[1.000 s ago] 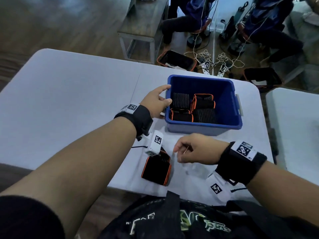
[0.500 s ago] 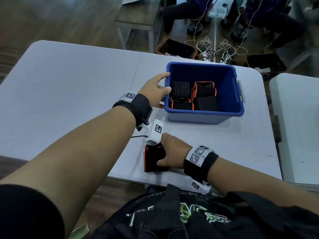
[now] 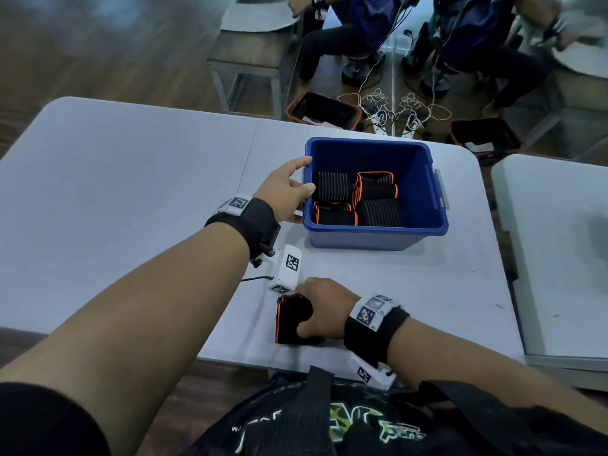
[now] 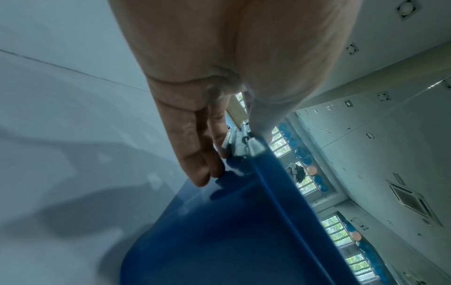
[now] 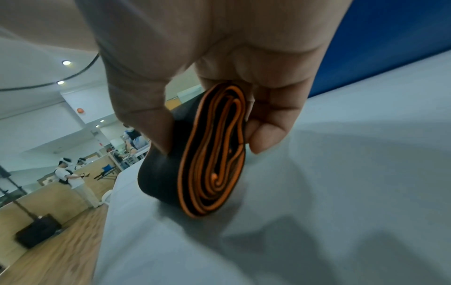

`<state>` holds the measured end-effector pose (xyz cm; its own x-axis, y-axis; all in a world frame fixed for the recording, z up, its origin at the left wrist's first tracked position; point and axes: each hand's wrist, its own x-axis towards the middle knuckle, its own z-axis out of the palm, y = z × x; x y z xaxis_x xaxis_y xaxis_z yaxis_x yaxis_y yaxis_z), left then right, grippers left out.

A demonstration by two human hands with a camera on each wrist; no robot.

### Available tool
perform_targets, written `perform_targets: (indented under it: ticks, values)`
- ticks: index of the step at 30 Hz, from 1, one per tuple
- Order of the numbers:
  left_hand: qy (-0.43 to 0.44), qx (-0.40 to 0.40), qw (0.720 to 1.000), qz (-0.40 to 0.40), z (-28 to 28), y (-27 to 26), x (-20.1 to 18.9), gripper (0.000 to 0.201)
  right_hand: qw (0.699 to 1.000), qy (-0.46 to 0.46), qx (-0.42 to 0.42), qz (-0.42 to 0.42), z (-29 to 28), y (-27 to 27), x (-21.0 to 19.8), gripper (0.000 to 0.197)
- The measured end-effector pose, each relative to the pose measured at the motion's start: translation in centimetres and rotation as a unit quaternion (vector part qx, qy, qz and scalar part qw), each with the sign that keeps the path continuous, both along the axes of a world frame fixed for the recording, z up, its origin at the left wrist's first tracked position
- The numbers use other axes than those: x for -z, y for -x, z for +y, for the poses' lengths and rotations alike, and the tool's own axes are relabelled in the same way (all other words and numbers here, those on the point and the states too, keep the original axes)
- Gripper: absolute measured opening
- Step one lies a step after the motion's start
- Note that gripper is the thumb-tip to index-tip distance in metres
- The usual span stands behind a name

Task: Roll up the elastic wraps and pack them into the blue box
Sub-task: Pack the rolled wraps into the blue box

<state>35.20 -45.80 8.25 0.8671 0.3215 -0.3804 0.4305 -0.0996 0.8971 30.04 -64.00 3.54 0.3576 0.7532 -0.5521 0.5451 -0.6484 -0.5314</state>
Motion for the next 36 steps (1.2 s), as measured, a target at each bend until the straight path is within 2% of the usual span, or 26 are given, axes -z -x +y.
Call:
perform_targets:
  ticks: [3,9,14,16,20,25,28,31,36]
  values:
    - [-0.001,0.004,1.0,-0.004,0.1,-0.1,0.2,0.056,1.0,-0.014,0.005,-0.022,-1.4,-1.5,-2.3,0.041]
    - [0.014,-0.003,1.0,-0.025,0.2,-0.2,0.6,0.055,0.99,-0.09,0.107,-0.025,-4.6,-6.0,-10.1,0.039]
    - [0.04,-0.002,0.999,-0.032,0.1,-0.3,0.5,0.054,0.973,-0.145,0.153,-0.098,-4.6,-11.6,-15.2,0.032]
    - [0.04,-0.007,0.999,-0.031,0.1,-0.3,0.5,0.054,0.967,-0.134,0.167,-0.135,-3.6,-14.1,-16.0,0.027]
    - [0.051,-0.016,0.998,-0.033,0.1,-0.2,0.6,0.054,0.964,-0.093,0.167,-0.186,-0.3,-18.3,-14.3,0.033]
    - [0.053,-0.031,0.998,-0.025,0.1,0.0,0.6,0.055,0.963,-0.01,0.072,-0.261,4.9,-20.0,-11.6,0.043]
    - [0.049,-0.029,0.998,-0.023,0.2,0.0,0.5,0.054,0.96,0.04,0.03,-0.274,7.2,-20.5,-10.3,0.037]
    - [0.042,-0.023,0.999,-0.026,0.3,-0.1,0.6,0.052,0.956,0.07,0.028,-0.283,8.6,-21.5,-9.4,0.029]
    - [0.045,-0.024,0.998,-0.03,0.3,0.1,0.7,0.05,0.948,0.133,-0.004,-0.289,9.7,-22.0,-7.9,0.037]
